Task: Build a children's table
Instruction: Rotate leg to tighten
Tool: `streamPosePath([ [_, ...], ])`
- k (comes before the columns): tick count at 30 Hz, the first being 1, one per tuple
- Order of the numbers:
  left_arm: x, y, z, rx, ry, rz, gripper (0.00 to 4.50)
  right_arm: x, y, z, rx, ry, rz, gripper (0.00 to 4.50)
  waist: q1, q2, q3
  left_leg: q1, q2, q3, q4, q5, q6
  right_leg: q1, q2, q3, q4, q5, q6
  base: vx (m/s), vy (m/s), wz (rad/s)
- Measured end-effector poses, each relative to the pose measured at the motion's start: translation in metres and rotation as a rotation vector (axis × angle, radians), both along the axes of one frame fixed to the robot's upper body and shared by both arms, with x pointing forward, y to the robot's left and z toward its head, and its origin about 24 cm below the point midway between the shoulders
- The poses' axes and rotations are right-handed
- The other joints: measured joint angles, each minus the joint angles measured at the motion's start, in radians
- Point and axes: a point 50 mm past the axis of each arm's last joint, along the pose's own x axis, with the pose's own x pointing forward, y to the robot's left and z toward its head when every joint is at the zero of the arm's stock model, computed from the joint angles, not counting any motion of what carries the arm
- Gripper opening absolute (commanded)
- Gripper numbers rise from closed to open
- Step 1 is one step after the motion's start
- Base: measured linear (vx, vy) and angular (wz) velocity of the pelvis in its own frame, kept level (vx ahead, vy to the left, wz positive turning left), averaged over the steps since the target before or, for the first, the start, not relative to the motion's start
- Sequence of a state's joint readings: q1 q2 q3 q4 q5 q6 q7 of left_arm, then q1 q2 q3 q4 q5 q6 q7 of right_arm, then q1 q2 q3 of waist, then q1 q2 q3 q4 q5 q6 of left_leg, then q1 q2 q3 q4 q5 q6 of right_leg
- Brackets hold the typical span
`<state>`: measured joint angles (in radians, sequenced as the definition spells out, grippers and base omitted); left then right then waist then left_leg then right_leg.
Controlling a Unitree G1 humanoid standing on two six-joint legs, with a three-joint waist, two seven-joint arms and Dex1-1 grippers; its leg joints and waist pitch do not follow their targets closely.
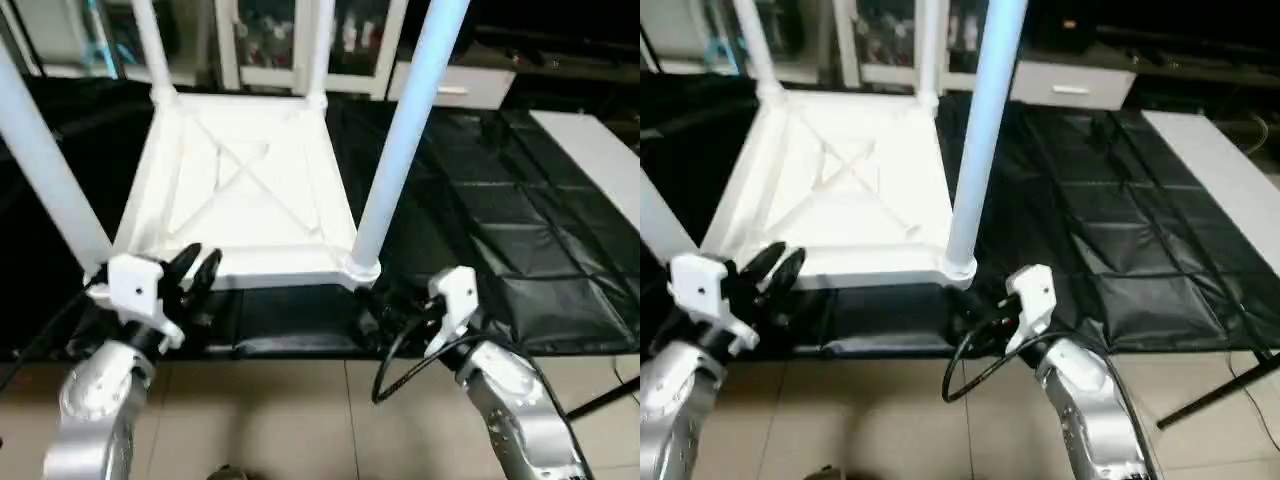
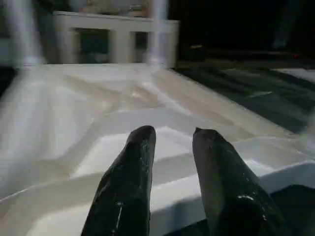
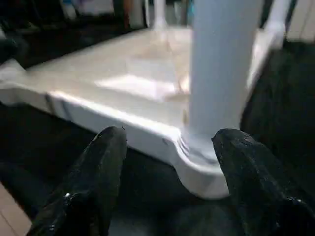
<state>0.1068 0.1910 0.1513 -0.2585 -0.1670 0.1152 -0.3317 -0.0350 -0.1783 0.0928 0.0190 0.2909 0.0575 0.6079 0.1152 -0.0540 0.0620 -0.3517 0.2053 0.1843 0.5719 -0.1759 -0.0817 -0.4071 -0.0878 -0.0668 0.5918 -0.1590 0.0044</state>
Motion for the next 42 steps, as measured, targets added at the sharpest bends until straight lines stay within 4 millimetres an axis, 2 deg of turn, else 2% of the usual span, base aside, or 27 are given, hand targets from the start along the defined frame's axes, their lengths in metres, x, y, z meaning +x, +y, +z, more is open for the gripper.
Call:
streamPosePath([
  [7, -0.008, 0.004, 0.004, 0.04, -0.058, 0.156, 1.48, 0.01, -0.001, -0.009, -0.002, 0.03, -0.175, 3.1, 0.004, -0.009, -0.006, -0.002, -0.004, -0.005, 0.0, 0.0, 0.001, 0.004, -0.004, -0.003, -0.008, 0.0, 0.001, 0.0, 0.0, 0.0],
  [9, -0.007, 0.001, 0.006, 0.041, -0.079, 0.161, 1.48, 0.01, -0.001, -0.009, -0.015, 0.027, -0.188, 3.1, 0.015, -0.005, -0.007, -0.02, -0.021, -0.034, 0.007, 0.0, 0.015, 0.017, -0.034, -0.043, -0.021, 0.002, 0.005, -0.035, 0.09, 0.26],
  [11, -0.007, 0.0, 0.006, 0.042, -0.086, 0.17, 1.48, 0.01, -0.004, -0.007, -0.028, 0.015, -0.196, 3.1, 0.032, 0.011, -0.006, -0.045, -0.032, -0.059, 0.064, -0.028, 0.067, 0.039, -0.079, -0.101, -0.025, 0.014, 0.025, -0.025, 0.155, 0.37],
  [13, -0.007, 0.001, 0.004, 0.058, -0.083, 0.188, 1.48, 0.01, -0.002, -0.005, -0.024, 0.007, -0.193, 3.1, 0.03, 0.035, 0.005, -0.049, -0.038, -0.066, 0.094, -0.03, 0.064, 0.083, -0.103, -0.141, -0.037, 0.006, 0.051, 0.0, 0.228, 0.46],
  [14, -0.006, 0.002, 0.004, 0.067, -0.085, 0.196, 1.48, 0.01, 0.001, -0.005, -0.016, 0.006, -0.184, 3.1, 0.022, 0.039, 0.009, -0.049, -0.053, -0.065, 0.088, -0.027, 0.078, 0.092, -0.103, -0.142, -0.038, -0.018, 0.056, 0.009, 0.258, 0.65],
  [15, -0.005, 0.003, 0.003, 0.072, -0.084, 0.203, 1.48, 0.01, 0.006, -0.004, -0.008, 0.002, -0.171, 3.1, 0.009, 0.041, 0.01, -0.049, -0.07, -0.071, 0.074, -0.016, 0.097, 0.092, -0.098, -0.129, -0.021, -0.067, 0.04, 0.003, 0.138, 0.39],
  [16, -0.003, 0.004, 0.004, 0.087, -0.085, 0.213, 1.48, 0.01, 0.009, -0.001, -0.002, -0.009, -0.163, 3.1, 0.003, 0.037, 0.01, -0.049, -0.087, -0.076, 0.062, -0.005, 0.114, 0.063, -0.079, -0.101, 0.066, -0.108, 0.007, 0.03, 0.244, 0.81],
  [17, 0.0, 0.004, 0.003, 0.113, -0.083, 0.219, 1.48, 0.012, 0.009, 0.002, 0.0, -0.025, -0.162, 3.1, 0.001, 0.04, 0.008, -0.051, -0.107, -0.093, 0.057, 0.001, 0.128, 0.045, -0.02, -0.08, 0.154, -0.126, -0.006, 0.01, 0.2, 0.72],
  [18, 0.002, 0.003, 0.003, 0.132, -0.087, 0.217, 1.48, 0.013, 0.007, 0.005, -0.002, -0.04, -0.167, 3.1, 0.002, 0.036, 0.006, -0.053, -0.124, -0.098, 0.053, 0.007, 0.138, 0.042, 0.028, -0.079, 0.173, -0.129, -0.01, 0.01, 0.2, 0.72],
  [19, 0.004, 0.001, 0.004, 0.149, -0.09, 0.213, 1.48, 0.014, 0.005, 0.006, 0.0, -0.049, -0.176, 3.1, 0.005, 0.03, 0.003, -0.061, -0.149, -0.102, 0.048, 0.012, 0.142, 0.043, 0.067, -0.079, 0.164, -0.129, -0.015, -0.05, 0.179, 0.54],
  [20, 0.006, -0.002, 0.004, 0.162, -0.095, 0.205, 1.48, 0.014, 0.002, 0.006, 0.003, -0.047, -0.193, 3.1, 0.005, 0.012, -0.004, -0.076, -0.196, -0.11, 0.037, 0.023, 0.128, 0.044, 0.101, -0.073, 0.13, -0.129, -0.039, -0.069, 0.141, 0.58],
  [21, 0.008, -0.003, 0.004, 0.172, -0.096, 0.203, 1.48, 0.015, 0.0, 0.005, 0.005, -0.041, -0.204, 3.1, 0.003, -0.008, -0.009, -0.085, -0.24, -0.111, 0.021, 0.032, 0.113, 0.044, 0.108, -0.056, 0.106, -0.13, -0.068, -0.069, 0.141, 0.58],
  [22, 0.01, -0.006, 0.003, 0.18, -0.092, 0.195, 1.48, 0.015, -0.003, 0.004, 0.007, -0.036, -0.219, 3.1, -0.003, -0.019, -0.011, -0.088, -0.262, -0.113, 0.011, 0.035, 0.108, 0.038, 0.11, -0.035, 0.113, -0.144, -0.111, -0.06, 0.082, 0.82],
  [23, 0.011, -0.007, 0.001, 0.198, -0.085, 0.181, 1.48, 0.015, -0.005, 0.0, 0.016, -0.016, -0.238, 3.1, -0.005, -0.012, -0.006, -0.089, -0.258, -0.097, 0.033, 0.013, 0.077, 0.042, 0.099, -0.036, 0.102, -0.139, -0.108, -0.045, 0.063, 0.75],
  [24, 0.011, -0.004, 0.0, 0.218, -0.079, 0.177, 1.48, 0.016, -0.004, -0.001, 0.023, -0.002, -0.251, 3.1, 0.001, 0.002, 0.002, -0.097, -0.234, -0.119, 0.134, -0.07, -0.012, 0.059, 0.1, -0.05, 0.085, -0.127, -0.103, -0.045, 0.063, 0.75],
  [25, 0.01, 0.001, -0.001, 0.23, -0.065, 0.175, 1.48, 0.018, -0.001, 0.0, 0.036, 0.001, -0.256, 3.1, 0.012, 0.017, 0.003, -0.084, -0.184, -0.14, 0.229, -0.111, -0.036, 0.084, 0.1, -0.078, 0.079, -0.123, -0.1, -0.002, 0.09, 0.05],
  [26, 0.014, 0.004, 0.0, 0.234, -0.059, 0.158, 1.48, 0.019, -0.003, 0.001, 0.042, -0.003, -0.284, 3.1, 0.002, 0.042, 0.001, -0.034, -0.107, -0.157, 0.242, -0.182, 0.003, 0.095, 0.096, -0.13, 0.067, -0.118, -0.09, -0.004, 0.112, -0.21],
  [27, 0.018, 0.005, 0.003, 0.226, -0.065, 0.141, 1.48, 0.02, -0.006, 0.001, 0.038, 0.0, -0.313, 3.1, -0.011, 0.048, 0.0, -0.042, -0.08, -0.149, 0.239, -0.177, 0.052, 0.092, 0.093, -0.134, 0.087, -0.134, -0.096, -0.004, 0.112, -0.21],
  [28, 0.022, 0.005, 0.005, 0.215, -0.066, 0.128, 1.48, 0.02, -0.009, 0.0, 0.034, 0.003, -0.341, 3.1, -0.017, 0.039, -0.011, -0.057, -0.079, -0.142, 0.238, -0.168, 0.073, 0.053, 0.089, -0.091, 0.169, -0.149, -0.075, -0.059, 0.139, 0.15],
  [29, 0.024, 0.004, 0.007, 0.201, -0.072, 0.122, 1.48, 0.02, -0.012, 0.0, 0.027, 0.004, -0.372, 3.1, -0.022, 0.033, -0.018, -0.069, -0.08, -0.14, 0.234, -0.158, 0.064, 0.019, 0.07, -0.063, 0.227, -0.151, -0.043, -0.093, 0.138, 0.09],
  [31, 0.026, 0.002, 0.005, 0.177, -0.063, 0.114, 1.48, 0.021, -0.016, 0.0, 0.022, 0.004, -0.411, 3.1, -0.025, 0.027, -0.022, -0.073, -0.095, -0.134, 0.217, -0.151, 0.053, 0.02, 0.033, -0.047, 0.192, -0.141, -0.025, -0.095, 0.113, 0.0],
  [33, 0.031, 0.0, 0.002, 0.158, -0.061, 0.114, 1.48, 0.022, -0.021, -0.001, 0.002, 0.005, -0.449, 3.1, -0.025, 0.001, -0.025, -0.074, -0.137, -0.119, 0.185, -0.143, 0.039, 0.044, -0.022, -0.019, 0.093, -0.122, 0.001, -0.063, 0.027, -0.11],
  [34, 0.034, -0.002, 0.002, 0.142, -0.064, 0.11, 1.48, 0.021, -0.023, -0.002, -0.005, 0.009, -0.462, 3.1, -0.023, -0.008, -0.024, -0.07, -0.142, -0.11, 0.174, -0.141, 0.036, 0.045, -0.035, -0.01, 0.084, -0.1, 0.056, -0.052, -0.048, -0.05],
  [35, 0.035, -0.004, 0.001, 0.121, -0.059, 0.107, 1.48, 0.019, -0.027, -0.005, -0.015, 0.019, -0.476, 3.1, -0.023, -0.011, -0.023, -0.063, -0.141, -0.096, 0.153, -0.141, 0.035, 0.045, -0.041, -0.007, 0.075, -0.097, 0.06, -0.038, -0.088, 0.01],
  [37, 0.038, -0.007, -0.001, 0.101, -0.053, 0.099, 1.48, 0.017, -0.031, -0.007, -0.022, 0.028, -0.503, 3.1, -0.022, -0.011, -0.023, -0.052, -0.136, -0.08, 0.11, -0.127, 0.03, 0.05, -0.041, -0.005, 0.051, -0.085, 0.047, -0.027, -0.09, 0.01],
  [39, 0.044, -0.014, 0.002, 0.09, -0.069, 0.093, 1.48, 0.018, -0.038, -0.004, -0.027, 0.021, -0.537, 3.1, -0.022, -0.009, -0.023, -0.044, -0.121, -0.062, 0.066, -0.051, 0.077, 0.044, -0.034, -0.007, 0.046, -0.071, 0.037, -0.025, -0.114, 0.06],
  [42, 0.047, -0.02, 0.002, 0.087, -0.07, 0.099, 1.48, 0.016, -0.039, -0.003, -0.026, 0.026, -0.556, 3.1, -0.029, -0.005, -0.021, -0.044, -0.09, -0.064, 0.059, -0.034, 0.07, 0.048, -0.001, -0.007, 0.033, -0.065, 0.02, -0.007, -0.058, -0.01],
])
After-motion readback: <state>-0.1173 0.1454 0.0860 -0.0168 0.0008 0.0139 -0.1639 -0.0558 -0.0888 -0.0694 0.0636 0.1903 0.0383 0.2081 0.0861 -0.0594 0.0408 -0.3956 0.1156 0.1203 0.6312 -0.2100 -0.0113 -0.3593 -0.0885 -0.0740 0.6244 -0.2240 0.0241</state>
